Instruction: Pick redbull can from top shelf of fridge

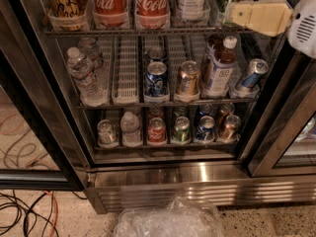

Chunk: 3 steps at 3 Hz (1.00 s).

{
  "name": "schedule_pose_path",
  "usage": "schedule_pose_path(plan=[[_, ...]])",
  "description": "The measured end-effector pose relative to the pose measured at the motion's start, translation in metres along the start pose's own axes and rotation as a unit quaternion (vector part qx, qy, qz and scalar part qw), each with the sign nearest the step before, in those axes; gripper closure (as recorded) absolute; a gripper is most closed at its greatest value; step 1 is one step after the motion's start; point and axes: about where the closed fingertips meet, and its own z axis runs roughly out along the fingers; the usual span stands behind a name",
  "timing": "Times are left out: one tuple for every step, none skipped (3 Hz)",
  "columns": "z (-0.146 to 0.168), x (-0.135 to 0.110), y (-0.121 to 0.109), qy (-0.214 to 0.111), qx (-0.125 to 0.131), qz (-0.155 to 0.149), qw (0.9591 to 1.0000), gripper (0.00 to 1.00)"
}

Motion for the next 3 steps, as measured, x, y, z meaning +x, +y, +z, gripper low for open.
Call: schedule_pose_path(plan=[[0.005, 0.004, -0.003, -0.007, 0.018, 0.011, 0.9997, 0.17], [0.011, 0.005, -0.006, -0.014, 0.03, 0.007, 0.9994, 0.26], [0.018, 0.004, -0.011, -0.022, 0.04, 0.001, 0.999, 0.27]])
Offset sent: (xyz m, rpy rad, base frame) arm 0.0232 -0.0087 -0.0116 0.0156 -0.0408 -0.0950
